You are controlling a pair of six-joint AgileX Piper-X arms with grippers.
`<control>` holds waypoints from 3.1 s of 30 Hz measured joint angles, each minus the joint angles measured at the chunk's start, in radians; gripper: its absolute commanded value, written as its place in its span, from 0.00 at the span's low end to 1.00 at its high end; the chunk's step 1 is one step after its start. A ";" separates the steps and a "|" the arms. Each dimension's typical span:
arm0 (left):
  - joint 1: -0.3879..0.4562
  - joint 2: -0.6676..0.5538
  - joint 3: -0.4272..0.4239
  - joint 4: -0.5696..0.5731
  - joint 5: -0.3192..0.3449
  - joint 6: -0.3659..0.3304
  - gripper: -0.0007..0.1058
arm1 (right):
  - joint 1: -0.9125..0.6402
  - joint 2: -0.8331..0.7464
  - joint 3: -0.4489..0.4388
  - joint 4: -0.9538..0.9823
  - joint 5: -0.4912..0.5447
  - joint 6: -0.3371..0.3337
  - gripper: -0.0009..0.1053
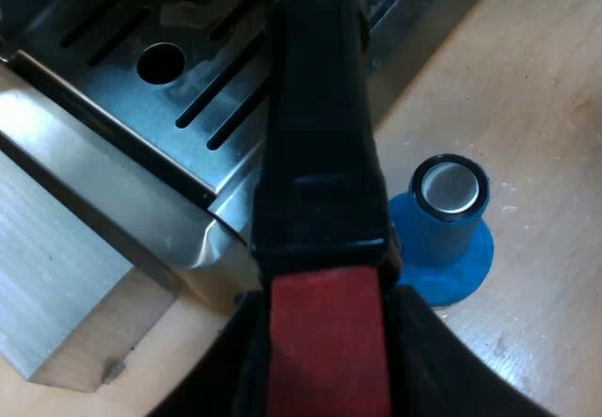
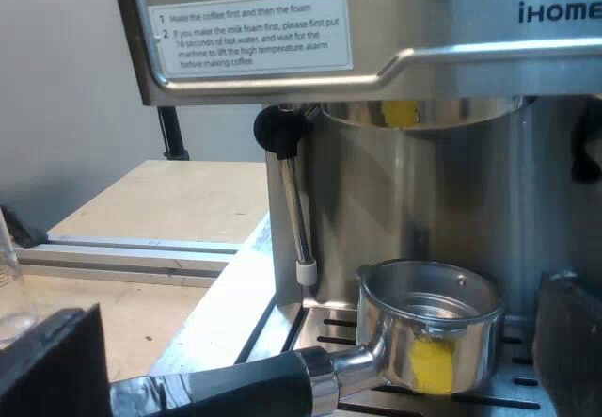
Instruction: Put the handle in the coffee machine
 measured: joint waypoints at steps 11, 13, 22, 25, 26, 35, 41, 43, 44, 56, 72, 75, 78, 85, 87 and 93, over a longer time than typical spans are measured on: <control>0.000 0.000 0.000 -0.049 0.002 0.004 0.01 | 0.000 0.000 0.000 0.000 0.000 -0.002 0.88; 0.011 0.000 0.000 -0.066 0.005 0.004 0.01 | 0.000 0.000 0.000 0.000 0.000 -0.002 0.88; 0.067 0.000 0.000 -0.106 0.020 -0.042 0.01 | 0.000 0.000 0.000 0.000 0.000 -0.002 0.88; 0.067 0.000 0.000 -0.106 0.022 -0.042 0.01 | 0.000 0.000 0.000 0.000 0.000 -0.002 0.88; 0.067 0.000 0.000 -0.106 0.022 -0.042 0.01 | 0.000 0.000 0.000 0.000 0.000 -0.002 0.88; 0.067 0.000 0.000 -0.106 0.022 -0.051 0.01 | 0.000 0.000 0.000 0.000 0.000 -0.002 0.88; 0.067 0.000 0.000 -0.106 0.022 -0.061 0.01 | 0.000 0.000 0.000 0.000 0.000 -0.002 0.88; 0.067 0.000 0.000 -0.106 0.022 -0.061 0.01 | 0.000 0.000 0.000 0.000 0.000 -0.002 0.88; 0.067 0.000 0.000 -0.106 0.022 -0.061 0.01 | 0.000 0.000 0.000 0.000 0.000 -0.002 0.88; 0.067 0.000 0.000 -0.106 0.022 -0.062 0.01 | 0.000 0.000 0.000 0.000 0.000 -0.002 0.88; 0.067 0.000 0.000 -0.152 0.023 -0.064 0.01 | 0.000 0.000 0.000 0.000 0.000 -0.002 0.88; 0.067 0.000 0.000 -0.158 0.025 -0.064 0.01 | 0.000 0.000 0.000 0.000 0.000 -0.002 0.88; 0.067 0.000 0.000 -0.158 0.025 -0.064 0.01 | 0.000 0.000 0.000 0.000 0.000 -0.002 0.88; 0.067 0.000 0.000 -0.158 0.025 -0.064 0.01 | 0.000 0.000 0.000 0.000 0.000 -0.002 0.88; 0.067 0.000 0.000 -0.158 0.025 -0.064 0.01 | 0.000 0.000 0.000 0.000 0.000 -0.002 0.88; 0.067 0.000 0.000 -0.158 0.025 -0.064 0.01 | 0.000 0.000 0.000 0.000 0.000 -0.002 0.88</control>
